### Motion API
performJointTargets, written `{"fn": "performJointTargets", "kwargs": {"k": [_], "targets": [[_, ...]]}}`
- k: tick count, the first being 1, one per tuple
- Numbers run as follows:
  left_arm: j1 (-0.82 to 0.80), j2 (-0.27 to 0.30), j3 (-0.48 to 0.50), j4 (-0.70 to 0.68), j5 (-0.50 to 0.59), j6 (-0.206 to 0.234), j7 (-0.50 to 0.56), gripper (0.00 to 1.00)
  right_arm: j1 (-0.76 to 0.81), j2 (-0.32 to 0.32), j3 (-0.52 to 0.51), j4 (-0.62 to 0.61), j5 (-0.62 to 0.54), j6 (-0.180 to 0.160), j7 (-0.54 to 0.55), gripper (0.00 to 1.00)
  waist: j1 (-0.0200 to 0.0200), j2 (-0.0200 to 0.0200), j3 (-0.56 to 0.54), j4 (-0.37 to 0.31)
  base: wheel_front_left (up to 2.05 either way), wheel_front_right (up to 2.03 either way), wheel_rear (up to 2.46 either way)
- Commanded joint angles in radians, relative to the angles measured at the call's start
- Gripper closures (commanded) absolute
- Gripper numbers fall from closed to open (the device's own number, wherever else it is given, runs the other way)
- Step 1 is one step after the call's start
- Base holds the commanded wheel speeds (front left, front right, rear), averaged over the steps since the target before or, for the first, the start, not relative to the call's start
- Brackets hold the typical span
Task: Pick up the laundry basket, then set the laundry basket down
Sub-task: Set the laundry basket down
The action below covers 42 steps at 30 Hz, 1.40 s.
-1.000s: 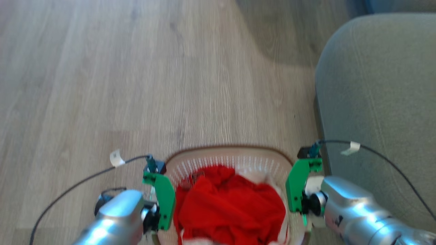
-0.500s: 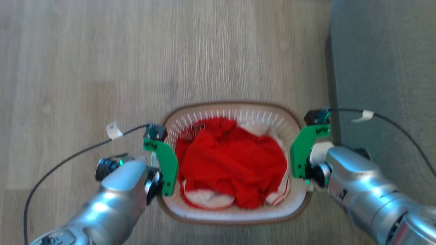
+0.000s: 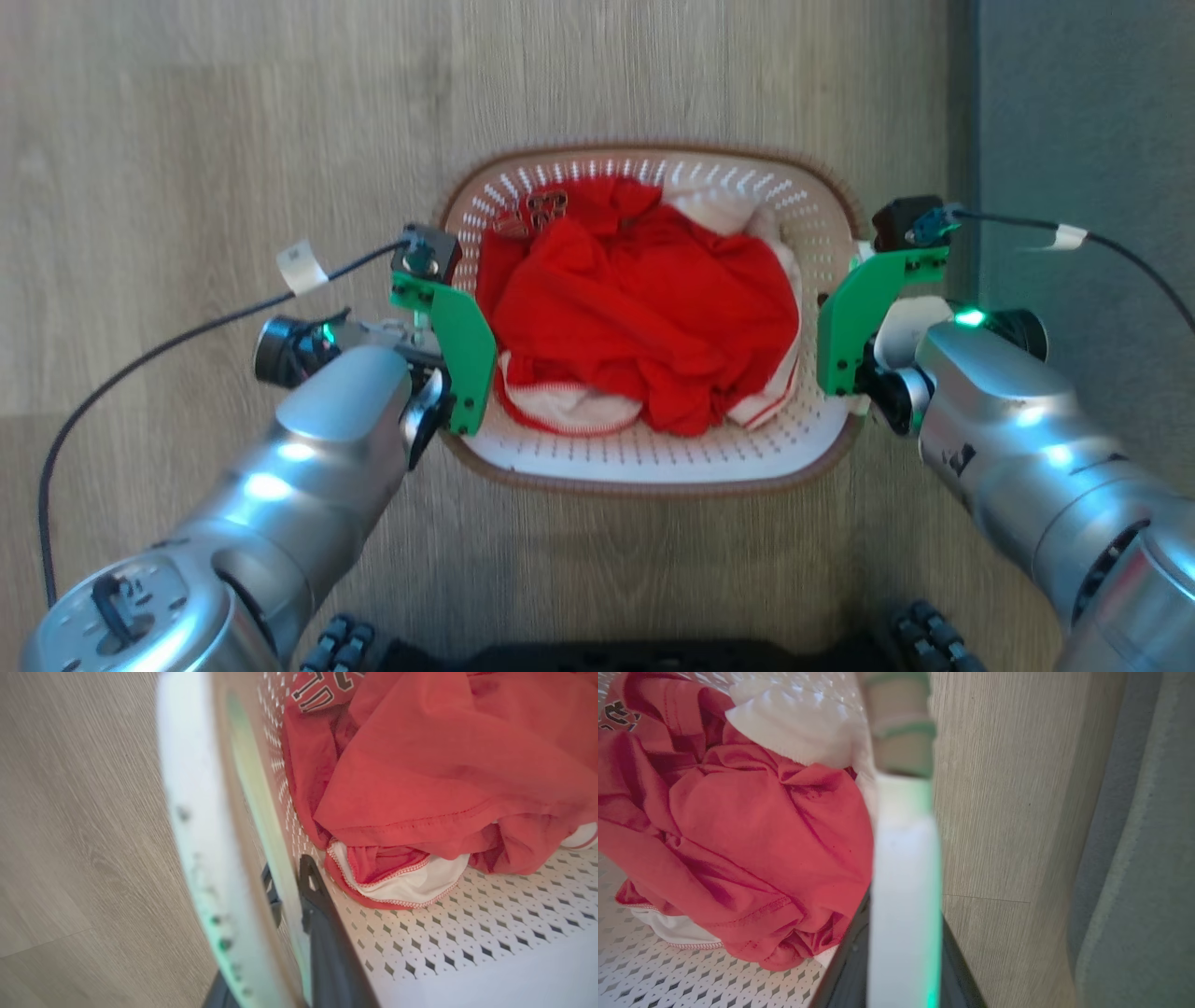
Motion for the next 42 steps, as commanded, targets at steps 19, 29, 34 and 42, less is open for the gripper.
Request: {"fn": "performJointTargets", "kwargs": {"k": [19, 29, 34, 42], "targets": [[-0.092, 0.015, -0.002, -0.040, 0.033, 0.039, -0.077, 1.00, -0.051, 0.006, 0.026, 0.004, -0.029, 0.008, -0.067, 1.00, -0.0002, -0.0001, 0.189, -0.009, 0.00, 0.00, 0.00], [-0.102, 0.015, -0.003, -0.050, 0.035, 0.052, -0.084, 1.00, -0.068, 0.009, 0.041, 0.007, -0.061, 0.008, -0.144, 1.00, -0.0002, -0.0001, 0.218, -0.011, 0.00, 0.00, 0.00], [-0.104, 0.015, 0.001, -0.056, 0.015, 0.057, -0.091, 1.00, -0.075, 0.008, 0.044, 0.009, -0.064, 0.008, -0.158, 1.00, -0.0002, -0.0001, 0.229, -0.010, 0.00, 0.00, 0.00], [-0.107, 0.015, -0.001, -0.065, 0.003, 0.084, -0.096, 1.00, -0.079, 0.006, 0.040, 0.013, -0.054, 0.008, -0.158, 1.00, -0.0002, -0.0001, 0.240, -0.004, 0.00, 0.00, 0.00]]}}
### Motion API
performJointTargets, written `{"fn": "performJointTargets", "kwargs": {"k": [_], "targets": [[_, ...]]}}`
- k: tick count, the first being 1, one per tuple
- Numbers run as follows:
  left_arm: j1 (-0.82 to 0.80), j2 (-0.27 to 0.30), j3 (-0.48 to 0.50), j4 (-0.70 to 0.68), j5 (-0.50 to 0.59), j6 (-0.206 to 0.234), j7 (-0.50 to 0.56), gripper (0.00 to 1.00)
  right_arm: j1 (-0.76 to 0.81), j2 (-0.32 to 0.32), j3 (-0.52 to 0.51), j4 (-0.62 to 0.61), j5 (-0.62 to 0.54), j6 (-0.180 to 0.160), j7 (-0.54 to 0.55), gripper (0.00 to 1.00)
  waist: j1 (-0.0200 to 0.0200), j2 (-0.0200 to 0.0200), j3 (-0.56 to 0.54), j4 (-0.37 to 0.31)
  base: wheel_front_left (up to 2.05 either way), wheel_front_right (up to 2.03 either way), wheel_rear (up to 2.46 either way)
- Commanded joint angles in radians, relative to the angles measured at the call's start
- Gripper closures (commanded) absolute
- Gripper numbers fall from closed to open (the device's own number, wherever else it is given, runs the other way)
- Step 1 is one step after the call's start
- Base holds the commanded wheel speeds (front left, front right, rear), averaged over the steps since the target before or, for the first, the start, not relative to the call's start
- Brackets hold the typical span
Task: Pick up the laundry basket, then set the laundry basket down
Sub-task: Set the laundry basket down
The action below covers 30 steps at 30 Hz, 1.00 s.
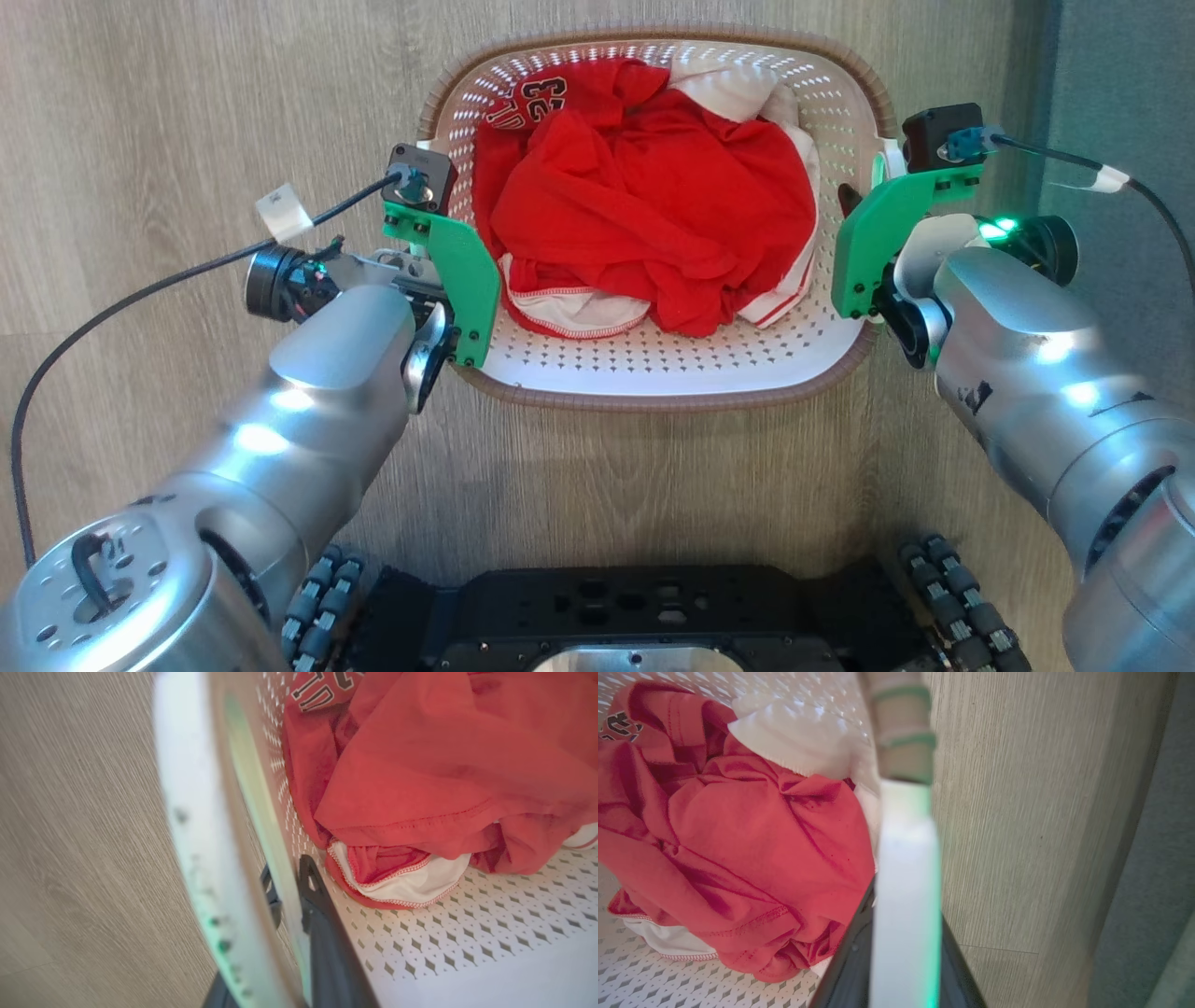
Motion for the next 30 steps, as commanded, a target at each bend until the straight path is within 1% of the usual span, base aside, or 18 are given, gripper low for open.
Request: {"fn": "performJointTargets", "kwargs": {"k": [1, 2, 3, 4, 11, 18, 26, 30], "targets": [[-0.009, 0.008, -0.003, -0.015, 0.005, 0.010, -0.008, 1.00, 0.044, 0.013, 0.025, -0.010, -0.019, 0.008, 0.000, 1.00, -0.0001, 0.0000, 0.001, 0.001, 0.00, 0.00, 0.00], [-0.010, 0.008, -0.003, -0.014, 0.004, 0.022, -0.012, 0.68, 0.043, 0.012, 0.023, -0.010, -0.017, 0.008, 0.004, 0.95, -0.0001, 0.0000, 0.001, 0.002, 0.00, 0.00, 0.00], [-0.010, 0.008, -0.001, -0.012, -0.001, 0.036, -0.018, 0.00, 0.042, 0.011, 0.024, -0.010, -0.018, 0.008, 0.005, 0.50, -0.0001, 0.0000, 0.001, 0.002, 0.00, 0.00, 0.00], [-0.009, 0.008, 0.004, -0.010, -0.012, 0.048, -0.021, 0.00, 0.041, 0.010, 0.024, -0.009, -0.019, 0.008, 0.005, 0.00, -0.0001, 0.0000, 0.001, 0.002, 0.00, 0.00, 0.00], [-0.016, 0.008, 0.001, 0.004, -0.015, 0.073, -0.043, 0.00, 0.050, 0.013, 0.018, -0.007, -0.018, 0.008, 0.004, 0.00, -0.0001, 0.0000, -0.002, 0.002, 0.00, 0.00, 0.00], [-0.005, 0.008, -0.001, 0.013, -0.010, 0.069, -0.046, 0.00, 0.067, 0.011, 0.006, -0.007, -0.014, 0.008, 0.007, 0.00, -0.0001, 0.0000, -0.030, 0.000, 0.00, 0.00, 0.00], [0.029, 0.008, -0.002, -0.004, -0.030, 0.059, -0.057, 0.00, 0.098, -0.006, -0.005, -0.007, -0.017, 0.008, 0.023, 0.00, -0.0001, 0.0000, -0.109, 0.007, 0.00, 0.00, 0.00], [0.060, 0.008, -0.003, -0.011, -0.036, 0.055, -0.067, 0.00, 0.128, -0.010, -0.023, -0.007, -0.007, 0.008, 0.017, 0.00, -0.0001, 0.0000, -0.186, 0.016, 0.00, 0.00, 0.00]]}}
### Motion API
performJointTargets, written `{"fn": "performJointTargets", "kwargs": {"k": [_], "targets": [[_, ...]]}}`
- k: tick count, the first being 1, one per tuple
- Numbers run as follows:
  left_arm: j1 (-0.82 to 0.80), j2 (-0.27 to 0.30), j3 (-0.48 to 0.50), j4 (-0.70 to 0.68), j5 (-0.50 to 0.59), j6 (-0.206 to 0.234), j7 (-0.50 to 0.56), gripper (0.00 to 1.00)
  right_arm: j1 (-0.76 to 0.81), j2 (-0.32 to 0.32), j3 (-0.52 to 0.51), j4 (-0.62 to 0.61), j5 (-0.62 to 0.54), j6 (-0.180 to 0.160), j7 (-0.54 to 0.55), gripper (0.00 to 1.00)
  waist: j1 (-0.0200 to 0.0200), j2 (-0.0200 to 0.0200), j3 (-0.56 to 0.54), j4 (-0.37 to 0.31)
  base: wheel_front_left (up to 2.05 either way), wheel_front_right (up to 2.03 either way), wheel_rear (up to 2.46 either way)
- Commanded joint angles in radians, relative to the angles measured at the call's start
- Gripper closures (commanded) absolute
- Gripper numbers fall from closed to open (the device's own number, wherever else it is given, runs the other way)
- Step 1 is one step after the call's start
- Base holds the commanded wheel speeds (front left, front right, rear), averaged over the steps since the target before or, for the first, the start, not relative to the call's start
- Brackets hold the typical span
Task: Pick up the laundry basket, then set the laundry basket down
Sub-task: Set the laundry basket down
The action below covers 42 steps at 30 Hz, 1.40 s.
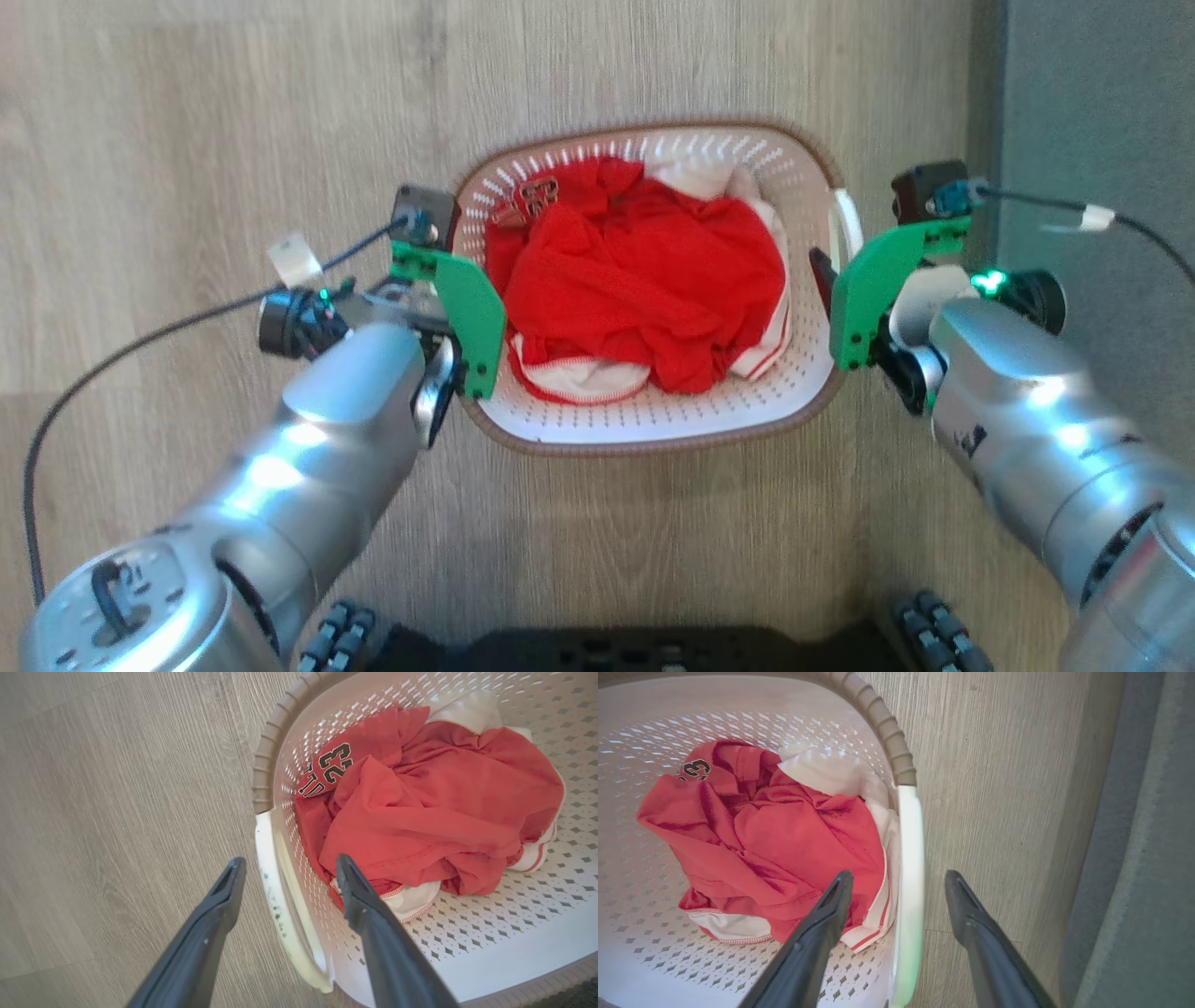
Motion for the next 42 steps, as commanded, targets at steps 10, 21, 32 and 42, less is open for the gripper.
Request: {"fn": "performJointTargets", "kwargs": {"k": [10, 21, 32, 42], "targets": [[0.125, 0.014, 0.012, -0.011, -0.067, -0.061, -0.131, 0.00, 0.186, -0.008, -0.070, -0.024, 0.087, 0.007, -0.066, 0.00, 0.0000, 0.0000, -0.307, 0.027, 0.00, 0.00, 0.00], [0.172, 0.014, 0.063, -0.047, -0.060, -0.084, -0.254, 0.00, 0.251, -0.090, -0.187, -0.201, 0.092, 0.007, -0.170, 0.00, 0.0000, 0.0000, -0.566, 0.053, 0.00, 0.00, 0.00], [0.411, 0.071, 0.722, -0.576, 0.425, -0.050, -0.255, 0.00, 0.513, -0.108, -0.819, -0.674, -0.415, 0.007, -0.171, 0.00, 0.0000, 0.0000, -0.706, 0.064, 0.00, 0.00, 0.00], [0.655, 0.017, 1.026, -0.884, 0.693, -0.171, -0.255, 0.00, 0.777, 0.010, -1.054, -1.096, -0.691, 0.007, -0.171, 0.00, 0.0000, 0.0000, -0.743, 0.064, 0.00, 0.00, 0.00]]}}
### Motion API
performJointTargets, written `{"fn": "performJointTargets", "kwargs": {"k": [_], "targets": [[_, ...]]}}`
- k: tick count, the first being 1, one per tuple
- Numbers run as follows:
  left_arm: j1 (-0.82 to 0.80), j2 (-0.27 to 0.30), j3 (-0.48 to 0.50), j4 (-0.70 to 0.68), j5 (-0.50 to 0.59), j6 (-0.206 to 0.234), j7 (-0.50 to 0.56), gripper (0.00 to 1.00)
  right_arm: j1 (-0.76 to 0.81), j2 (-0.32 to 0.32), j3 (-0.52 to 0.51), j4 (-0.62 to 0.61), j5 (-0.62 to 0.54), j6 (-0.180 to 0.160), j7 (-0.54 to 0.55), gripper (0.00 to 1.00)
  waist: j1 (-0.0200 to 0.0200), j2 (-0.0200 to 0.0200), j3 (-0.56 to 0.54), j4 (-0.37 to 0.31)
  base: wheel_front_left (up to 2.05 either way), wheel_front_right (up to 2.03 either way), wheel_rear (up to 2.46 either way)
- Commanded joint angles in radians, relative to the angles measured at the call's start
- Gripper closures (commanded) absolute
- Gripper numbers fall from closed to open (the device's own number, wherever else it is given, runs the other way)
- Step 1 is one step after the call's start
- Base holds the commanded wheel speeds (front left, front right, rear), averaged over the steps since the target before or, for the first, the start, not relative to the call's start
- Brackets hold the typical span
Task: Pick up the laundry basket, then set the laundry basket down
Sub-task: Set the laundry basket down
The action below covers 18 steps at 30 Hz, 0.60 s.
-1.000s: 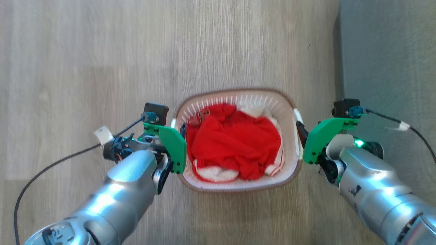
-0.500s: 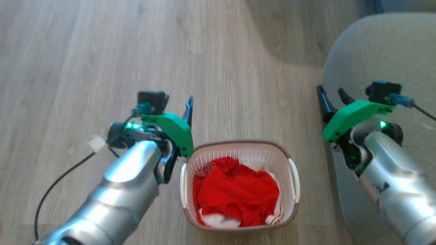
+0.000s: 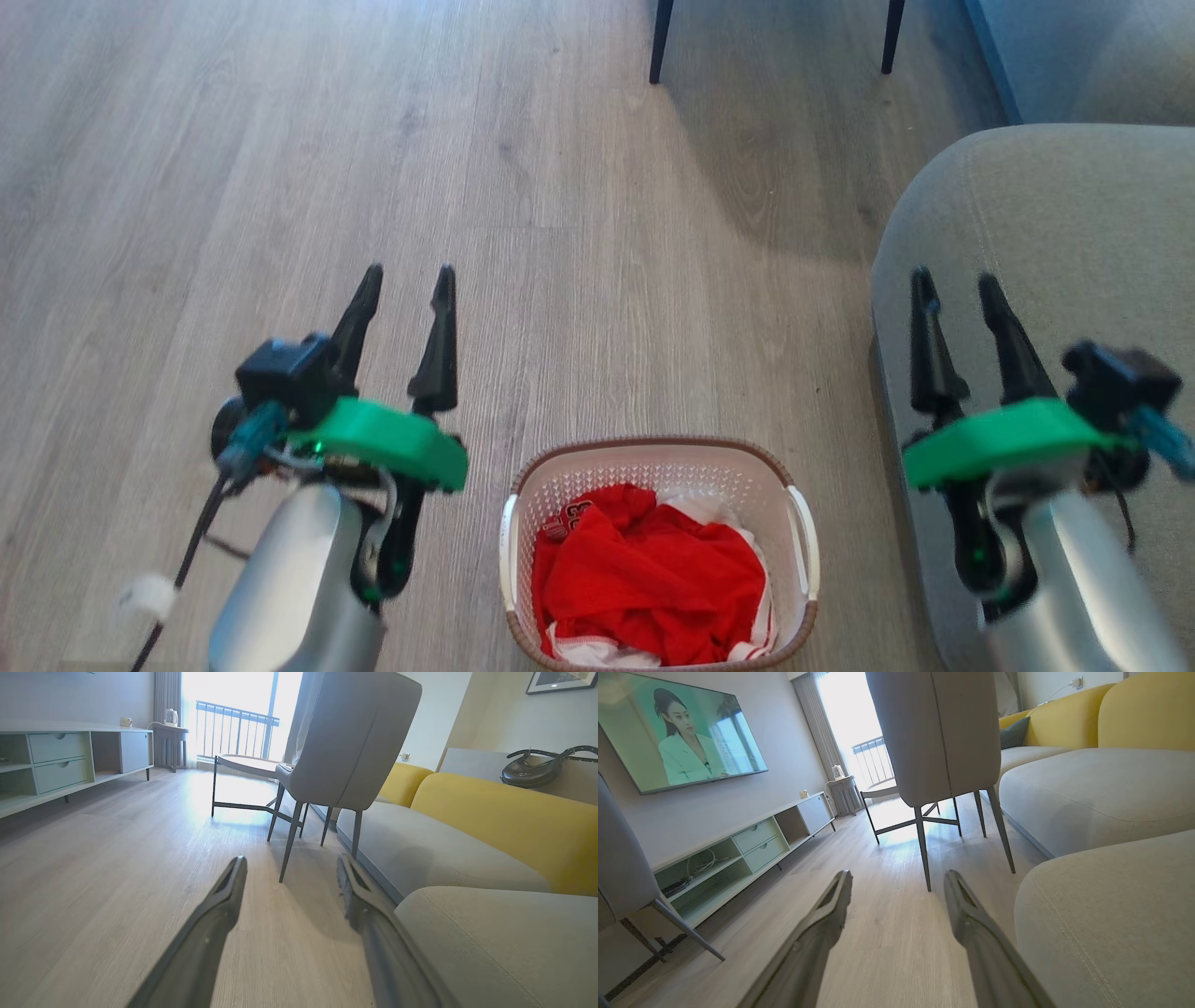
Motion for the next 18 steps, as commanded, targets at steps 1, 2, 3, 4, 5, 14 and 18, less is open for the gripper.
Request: {"fn": "performJointTargets", "kwargs": {"k": [1, 2, 3, 4, 5, 14, 18], "targets": [[-0.008, 0.004, 0.048, -0.052, 0.017, -0.009, -0.009, 0.00, 0.013, 0.011, -0.001, -0.062, -0.026, 0.007, -0.013, 0.00, 0.0001, -0.0001, -0.003, -0.001, 0.00, 0.00, 0.00], [0.010, 0.003, 0.054, -0.075, 0.017, -0.013, -0.009, 0.00, 0.036, 0.020, -0.013, -0.093, -0.040, 0.007, -0.013, 0.00, 0.0001, -0.0001, -0.004, -0.004, 0.00, 0.00, 0.00], [0.029, 0.003, 0.056, -0.096, 0.014, -0.015, -0.009, 0.00, 0.057, 0.027, -0.022, -0.122, -0.055, 0.007, -0.013, 0.00, 0.0001, -0.0001, -0.005, -0.006, 0.00, 0.00, 0.00], [0.050, 0.003, 0.058, -0.111, 0.006, -0.013, -0.009, 0.00, 0.076, 0.031, -0.024, -0.149, -0.074, 0.007, -0.013, 0.00, 0.0001, -0.0001, -0.006, -0.007, 0.00, 0.00, 0.00], [0.069, 0.003, 0.060, -0.127, 0.002, -0.011, -0.009, 0.00, 0.095, 0.035, -0.024, -0.174, -0.093, 0.007, -0.013, 0.00, 0.0001, -0.0001, -0.008, -0.007, 0.00, 0.00, 0.00], [0.193, 0.002, 0.064, -0.219, 0.162, 0.073, -0.009, 0.00, 0.237, 0.044, -0.034, -0.227, -0.232, 0.007, -0.013, 0.00, 0.0001, -0.0001, -0.021, -0.011, 0.00, 0.00, 0.00], [0.221, 0.002, 0.039, -0.234, 0.232, 0.101, -0.009, 0.00, 0.257, 0.049, -0.067, -0.208, -0.268, 0.007, -0.013, 0.00, 0.0001, -0.0001, -0.026, -0.010, 0.00, 0.00, 0.00]]}}
